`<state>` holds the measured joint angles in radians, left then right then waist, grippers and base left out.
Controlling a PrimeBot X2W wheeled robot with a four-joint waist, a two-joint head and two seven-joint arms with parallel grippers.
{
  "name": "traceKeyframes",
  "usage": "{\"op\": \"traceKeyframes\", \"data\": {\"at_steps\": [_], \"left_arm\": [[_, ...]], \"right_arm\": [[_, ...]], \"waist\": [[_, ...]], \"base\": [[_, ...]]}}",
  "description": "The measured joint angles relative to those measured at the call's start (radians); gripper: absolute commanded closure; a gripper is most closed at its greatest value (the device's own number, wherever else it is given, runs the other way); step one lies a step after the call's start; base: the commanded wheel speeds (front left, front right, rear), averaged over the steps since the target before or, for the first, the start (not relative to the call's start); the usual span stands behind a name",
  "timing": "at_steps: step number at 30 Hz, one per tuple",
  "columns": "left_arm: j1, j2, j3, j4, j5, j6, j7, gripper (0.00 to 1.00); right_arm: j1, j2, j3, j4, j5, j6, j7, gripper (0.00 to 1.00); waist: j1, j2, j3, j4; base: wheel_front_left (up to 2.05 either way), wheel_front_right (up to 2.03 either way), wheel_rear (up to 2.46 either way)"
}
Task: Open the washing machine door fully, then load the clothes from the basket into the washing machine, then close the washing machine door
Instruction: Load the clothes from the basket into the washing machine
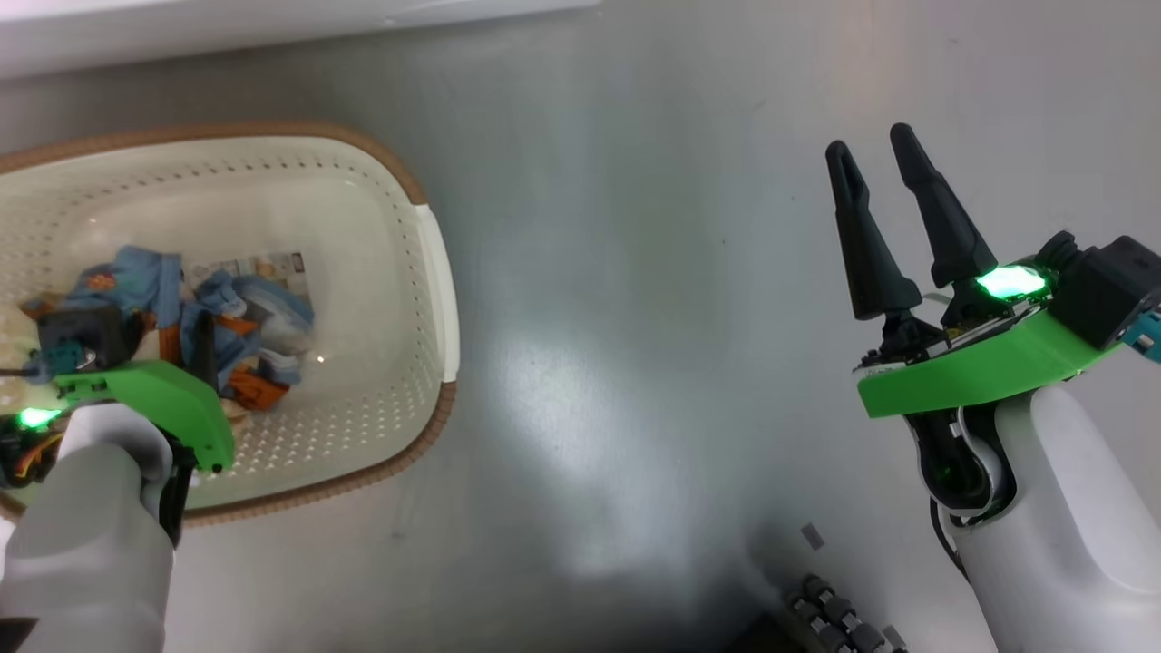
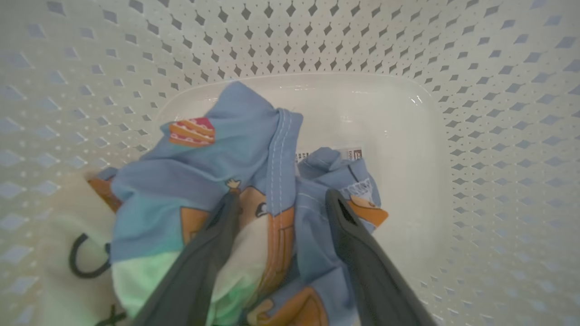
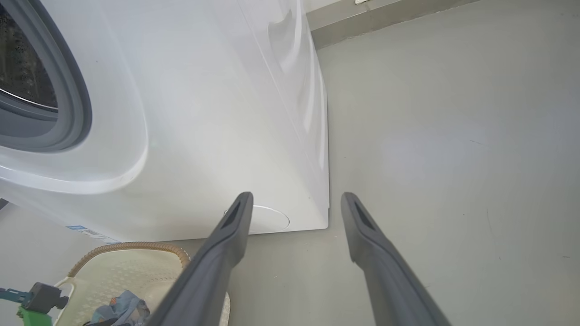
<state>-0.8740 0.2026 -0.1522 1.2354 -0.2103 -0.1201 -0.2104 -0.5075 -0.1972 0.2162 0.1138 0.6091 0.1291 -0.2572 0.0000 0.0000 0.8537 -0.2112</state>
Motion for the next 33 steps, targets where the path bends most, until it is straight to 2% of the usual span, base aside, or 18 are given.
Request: {"op": "traceKeyframes", "data": {"at_steps": [11,15,28,29,30,32,33], "left_arm": [[-0.039,0.001,-0.02,0.041,0.006,0.001,0.101,0.0],[-0.039,0.001,-0.035,0.046,0.006,0.003,0.172,0.0],[-0.079,0.015,-0.078,0.053,0.03,0.038,0.295,0.0],[-0.079,0.016,-0.079,0.053,0.03,0.039,0.299,0.03],[-0.079,0.016,-0.08,0.053,0.03,0.04,0.301,0.27],[-0.08,0.017,-0.081,0.053,0.03,0.042,0.303,0.83],[-0.08,0.017,-0.083,0.053,0.03,0.046,0.303,1.0]], "right_arm": [[-0.008,0.001,-0.001,-0.004,0.0,0.0,0.0,0.0],[-0.008,-0.001,-0.003,-0.007,0.0,0.0,0.0,0.0],[-0.008,-0.001,-0.003,-0.012,0.0,0.0,0.0,0.0],[-0.008,-0.001,-0.003,-0.012,0.0,0.0,0.0,0.0],[-0.008,-0.001,-0.003,-0.012,0.0,0.0,0.0,0.0],[-0.008,-0.003,-0.005,-0.013,0.0,0.0,0.0,0.0],[-0.008,-0.003,-0.005,-0.014,0.0,0.0,0.0,0.0]], "waist": [[0.0,0.0,0.044,-0.023],[0.0,0.0,0.055,-0.028],[0.0,0.0,0.091,-0.043],[0.0,0.0,0.092,-0.045],[0.0,0.0,0.094,-0.046],[0.0,0.0,0.097,-0.047],[0.0,0.0,0.099,-0.047]], "base": [[0.0,0.0,0.0],[0.0,0.0,0.0],[0.0,0.0,0.0],[0.0,0.0,0.0],[0.0,0.0,0.0],[0.0,0.0,0.0],[0.0,0.0,0.0]]}}
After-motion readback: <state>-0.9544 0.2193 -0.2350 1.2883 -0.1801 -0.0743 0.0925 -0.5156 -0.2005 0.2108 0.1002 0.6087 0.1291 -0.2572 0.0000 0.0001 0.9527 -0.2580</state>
